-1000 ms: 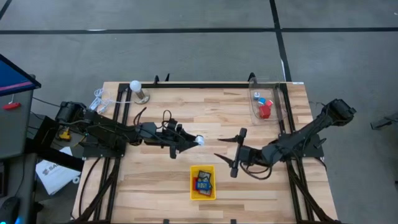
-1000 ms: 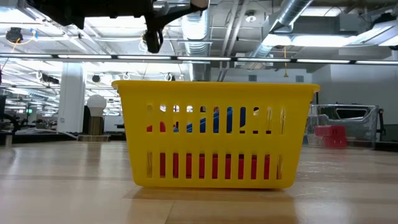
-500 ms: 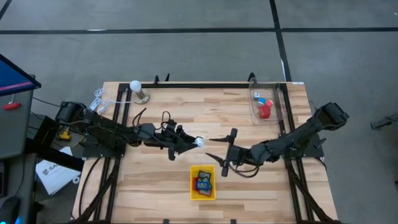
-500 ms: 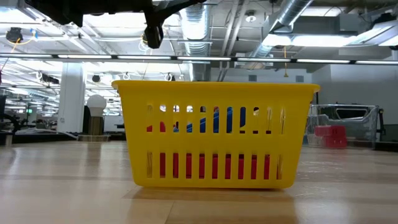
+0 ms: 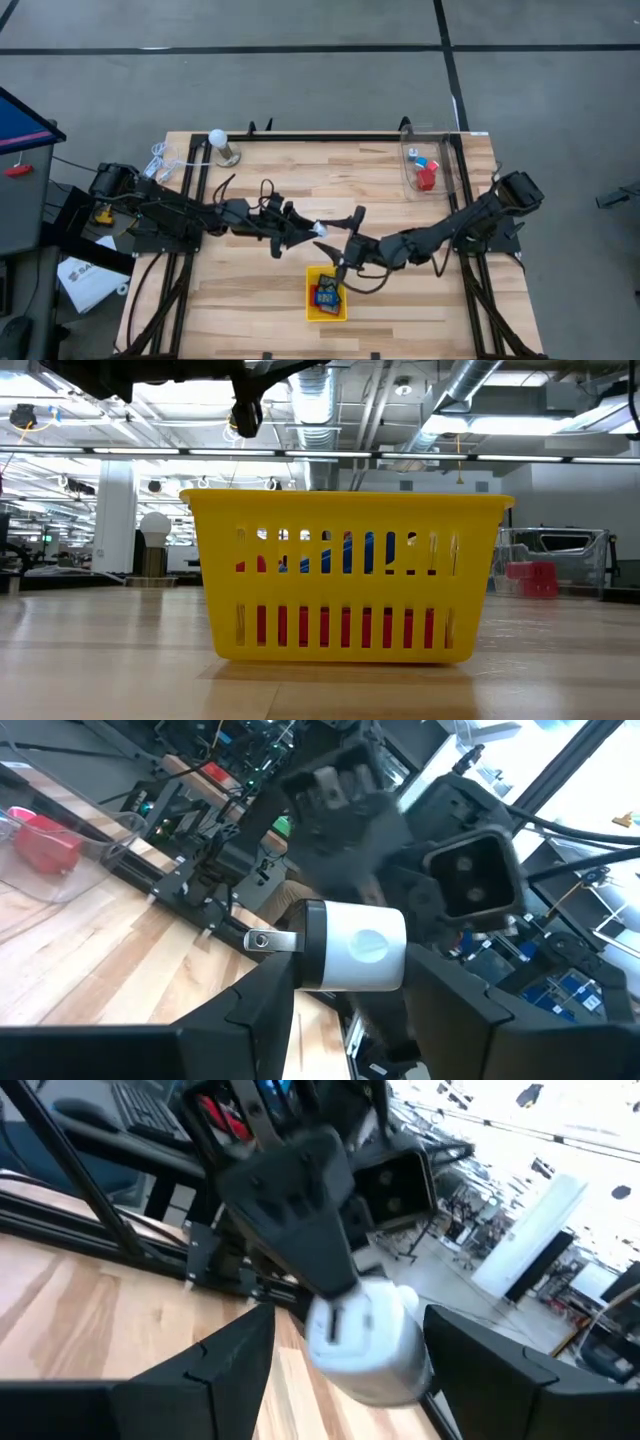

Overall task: Pick & Place Office items
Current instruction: Put the white charger adapter into the transparent bin

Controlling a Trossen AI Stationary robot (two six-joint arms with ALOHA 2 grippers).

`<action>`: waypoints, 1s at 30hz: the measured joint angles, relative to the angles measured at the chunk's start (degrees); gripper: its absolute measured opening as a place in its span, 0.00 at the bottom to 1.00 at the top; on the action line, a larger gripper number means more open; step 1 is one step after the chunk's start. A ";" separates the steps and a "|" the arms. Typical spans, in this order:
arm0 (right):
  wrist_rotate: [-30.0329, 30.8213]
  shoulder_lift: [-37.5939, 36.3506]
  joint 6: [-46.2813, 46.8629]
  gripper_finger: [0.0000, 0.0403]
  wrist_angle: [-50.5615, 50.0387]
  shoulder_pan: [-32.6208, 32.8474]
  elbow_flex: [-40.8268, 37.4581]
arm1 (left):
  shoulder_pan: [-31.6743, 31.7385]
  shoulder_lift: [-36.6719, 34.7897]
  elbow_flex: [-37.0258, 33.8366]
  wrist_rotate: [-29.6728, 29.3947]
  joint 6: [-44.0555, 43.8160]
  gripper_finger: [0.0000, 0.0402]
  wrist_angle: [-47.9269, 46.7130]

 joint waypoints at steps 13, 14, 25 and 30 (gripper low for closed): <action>2.49 0.00 0.15 0.61 -0.96 -1.52 -0.02 | -0.10 -0.02 0.00 -0.06 0.22 0.41 0.35; 2.73 0.00 0.14 0.59 -0.96 -1.48 -0.02 | -0.10 -0.02 0.01 -0.10 0.22 0.41 0.36; 3.37 0.01 -1.06 0.30 -0.86 -1.34 -0.02 | -0.10 -0.04 0.09 0.08 0.34 0.41 0.32; 3.81 -0.02 -1.46 0.30 0.66 -1.36 -0.04 | -0.10 -0.04 0.09 0.22 0.90 0.43 0.31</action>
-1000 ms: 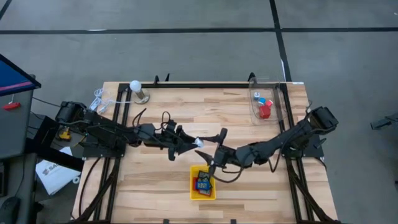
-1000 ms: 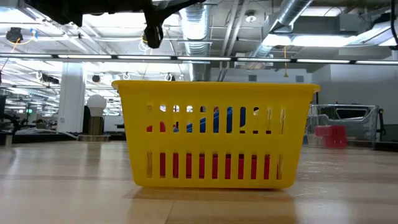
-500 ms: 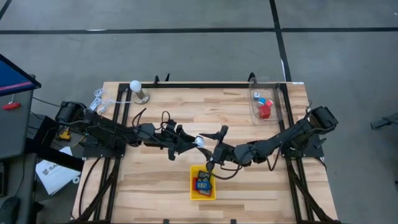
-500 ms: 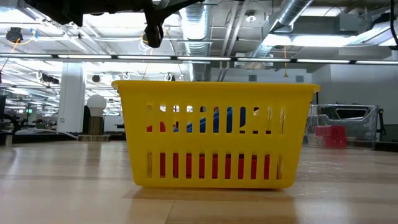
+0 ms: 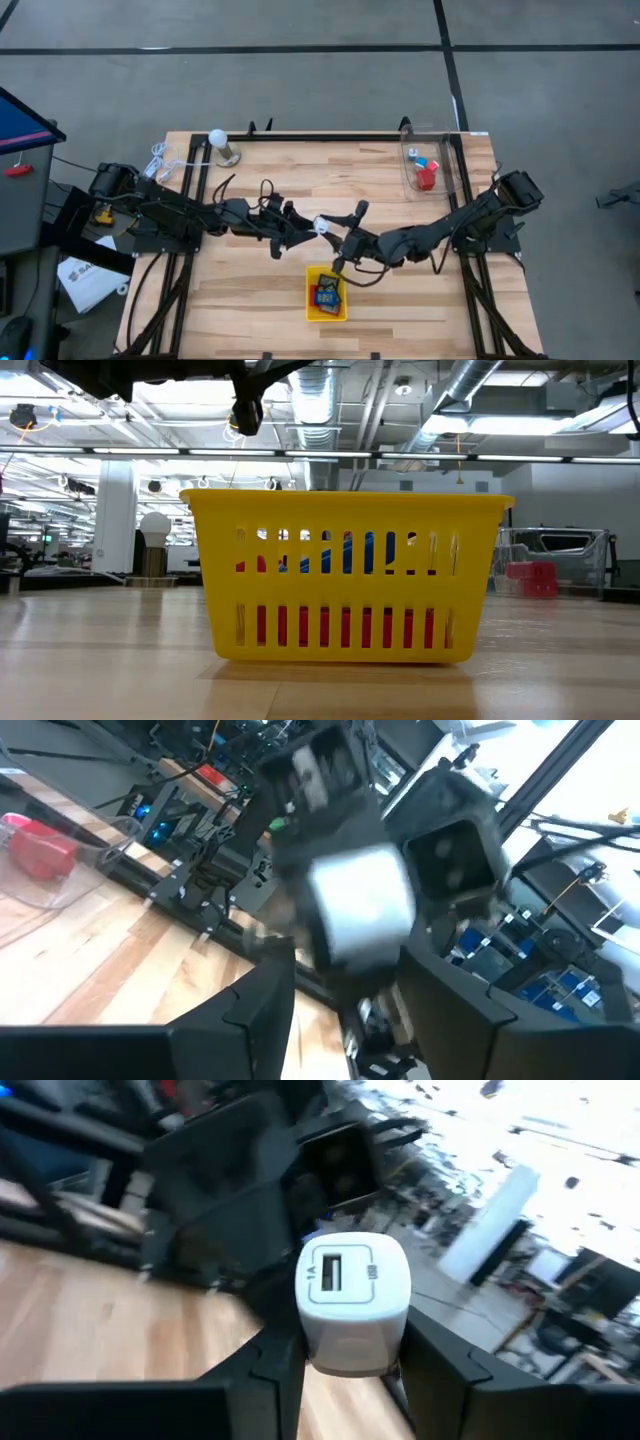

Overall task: Pick & Place Office items
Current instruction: Put the white charger adapter into the transparent bin

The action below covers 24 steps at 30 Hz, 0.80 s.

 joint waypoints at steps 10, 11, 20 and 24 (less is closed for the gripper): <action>10.37 -3.70 -6.60 0.31 3.17 0.39 0.01 | 0.00 0.00 -0.02 -4.08 2.52 0.53 -9.04; 12.62 -4.37 -6.58 0.31 1.91 0.22 0.00 | 0.00 0.00 -0.02 -4.43 2.53 0.54 -10.58; 23.25 -15.50 21.45 0.31 -31.61 -4.46 0.01 | -0.14 -0.25 -0.15 -7.57 4.08 0.61 -27.27; 17.25 -21.55 43.31 0.31 -55.71 -8.85 -0.03 | -0.74 -3.92 -3.75 -10.80 6.25 0.63 -28.46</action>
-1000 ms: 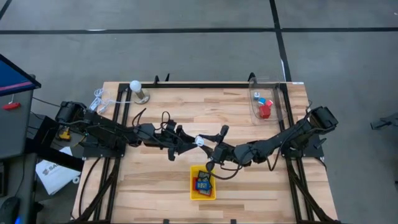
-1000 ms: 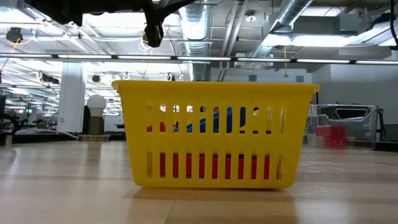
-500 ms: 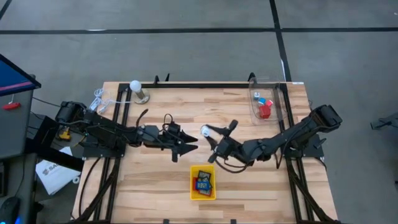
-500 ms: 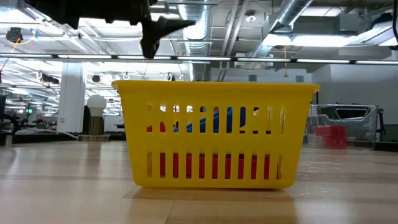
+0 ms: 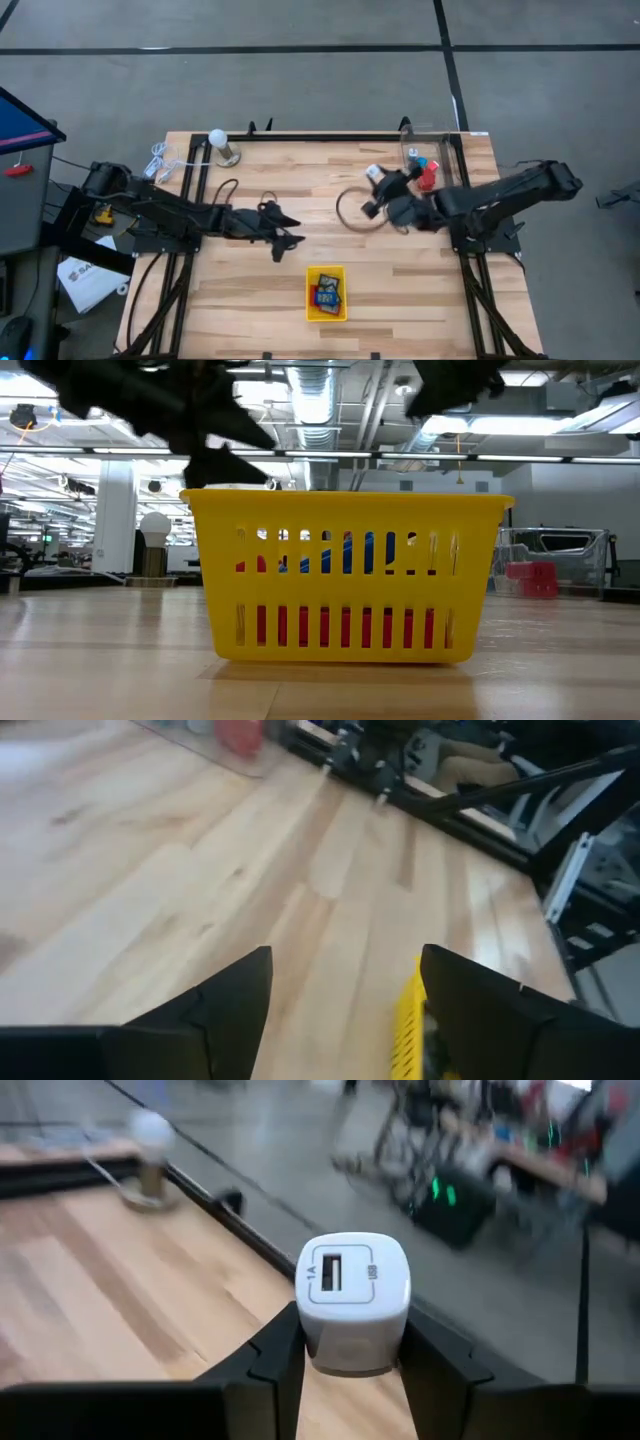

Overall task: Pick & Place Office items
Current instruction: Put the white charger adapter into the transparent bin

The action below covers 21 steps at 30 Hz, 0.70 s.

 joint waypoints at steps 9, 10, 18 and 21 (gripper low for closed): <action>-3.18 -12.07 18.41 0.31 -14.80 -6.50 -6.15 | 0.01 -21.65 -15.79 -6.21 2.22 0.65 6.04; -3.18 -13.53 20.00 0.31 -16.54 -7.75 -6.81 | 0.02 -23.30 -16.76 -6.62 1.97 0.65 6.51; -5.20 -17.58 34.61 0.31 -35.81 -22.80 -7.85 | -0.40 -25.91 -19.50 -8.06 1.24 0.63 7.65; -8.11 -17.28 36.83 0.31 -38.52 -29.68 -7.78 | -0.66 -25.52 -19.55 -7.94 2.09 0.62 9.76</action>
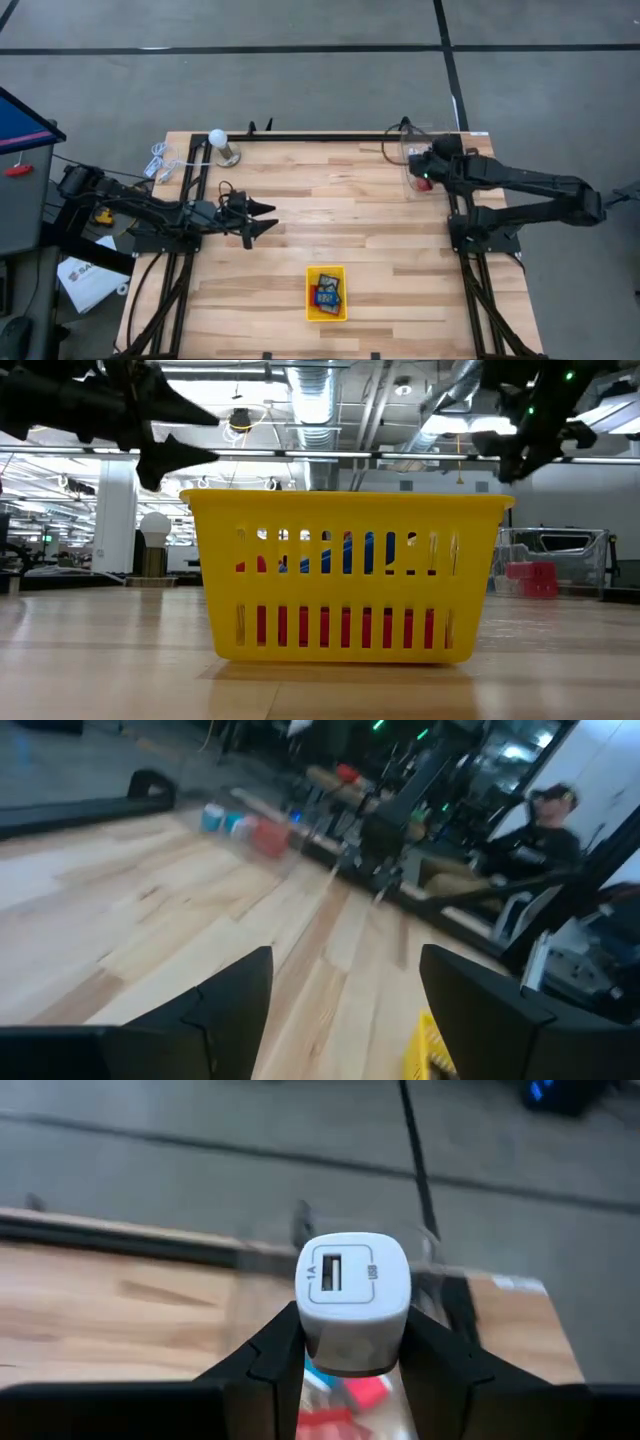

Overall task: Pick & Place Office items
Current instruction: Put the white charger adapter into the transparent bin

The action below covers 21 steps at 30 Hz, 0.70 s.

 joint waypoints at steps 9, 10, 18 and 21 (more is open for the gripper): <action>-12.17 5.25 -4.72 0.31 1.25 -17.44 -0.03 | -0.77 0.13 0.02 0.49 1.07 0.63 1.98; -13.71 6.17 -5.77 0.31 1.92 -19.09 -0.02 | -0.87 0.15 0.02 0.49 1.29 0.63 2.06; -23.84 15.89 -14.12 0.31 8.79 -27.65 0.00 | -1.49 0.15 0.04 0.51 2.13 0.63 3.57; -24.53 18.71 -15.93 0.31 9.16 -30.10 0.00 | -1.49 0.15 0.04 0.51 2.15 0.63 3.53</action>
